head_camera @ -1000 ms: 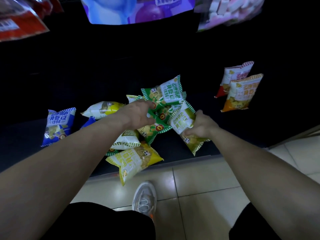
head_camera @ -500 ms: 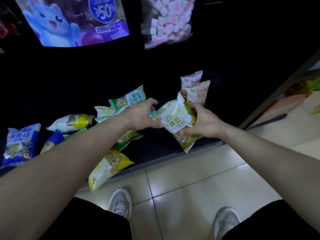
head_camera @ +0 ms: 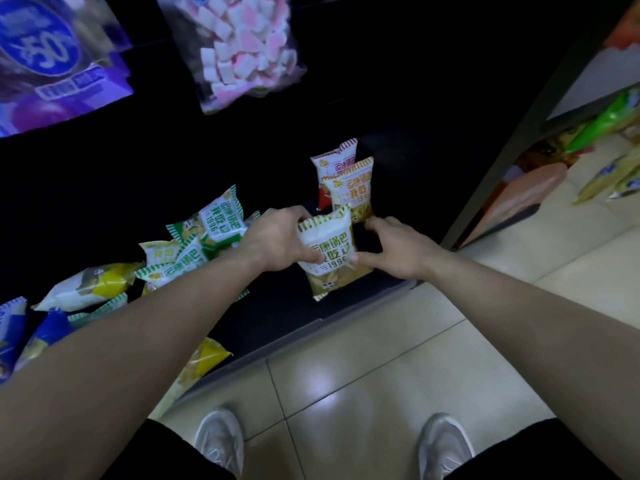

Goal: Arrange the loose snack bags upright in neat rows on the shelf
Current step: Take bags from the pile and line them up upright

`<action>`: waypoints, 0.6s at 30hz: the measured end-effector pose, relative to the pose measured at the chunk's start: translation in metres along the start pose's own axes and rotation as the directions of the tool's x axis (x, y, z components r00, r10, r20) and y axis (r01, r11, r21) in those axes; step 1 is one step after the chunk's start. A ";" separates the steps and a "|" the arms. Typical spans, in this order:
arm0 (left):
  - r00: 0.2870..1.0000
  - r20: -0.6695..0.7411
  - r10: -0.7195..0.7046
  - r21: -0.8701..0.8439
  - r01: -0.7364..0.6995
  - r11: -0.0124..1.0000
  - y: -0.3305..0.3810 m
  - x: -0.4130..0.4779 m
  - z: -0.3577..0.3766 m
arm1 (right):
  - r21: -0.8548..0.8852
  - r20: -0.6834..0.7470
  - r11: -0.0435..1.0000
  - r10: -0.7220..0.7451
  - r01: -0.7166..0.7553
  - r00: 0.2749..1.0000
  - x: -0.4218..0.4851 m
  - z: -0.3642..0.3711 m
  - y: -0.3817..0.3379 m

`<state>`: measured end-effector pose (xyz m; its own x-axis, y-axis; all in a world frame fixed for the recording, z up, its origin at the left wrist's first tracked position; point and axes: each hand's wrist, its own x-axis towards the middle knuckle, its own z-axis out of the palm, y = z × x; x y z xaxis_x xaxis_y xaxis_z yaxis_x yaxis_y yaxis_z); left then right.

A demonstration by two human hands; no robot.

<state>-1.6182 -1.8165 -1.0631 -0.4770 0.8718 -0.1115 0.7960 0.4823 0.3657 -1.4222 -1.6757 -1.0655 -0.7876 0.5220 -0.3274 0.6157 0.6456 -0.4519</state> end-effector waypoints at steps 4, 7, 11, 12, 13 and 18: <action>0.999 -0.024 -0.046 0.004 0.046 0.999 0.014 0.039 0.017 | -0.151 0.091 0.969 0.212 -0.197 0.973 -0.001 -0.001 0.029; 0.996 -0.035 -0.086 0.017 0.087 0.996 0.030 0.073 0.032 | -0.186 0.125 0.943 0.300 -0.275 0.946 -0.003 0.000 0.042; 0.986 -0.072 -0.149 -0.007 0.149 0.989 0.044 0.110 0.059 | -0.195 0.138 0.926 0.351 -0.322 0.926 -0.006 0.001 0.054; 0.983 -0.081 -0.162 -0.014 0.162 0.987 0.046 0.117 0.065 | -0.197 0.140 0.923 0.359 -0.329 0.923 -0.006 0.002 0.056; 0.981 -0.082 -0.175 -0.023 0.174 0.985 0.048 0.123 0.070 | -0.199 0.143 0.921 0.365 -0.335 0.920 -0.006 0.003 0.056; 0.977 -0.080 -0.196 -0.083 0.189 0.978 0.058 0.145 0.099 | -0.213 0.168 0.921 0.363 -0.326 0.916 -0.002 0.006 0.056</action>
<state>-1.6040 -1.6536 -1.1494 -0.6519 0.7508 -0.1064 0.6576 0.6296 0.4136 -1.3861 -1.6444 -1.0949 -0.5020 0.6190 -0.6040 0.8292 0.5428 -0.1330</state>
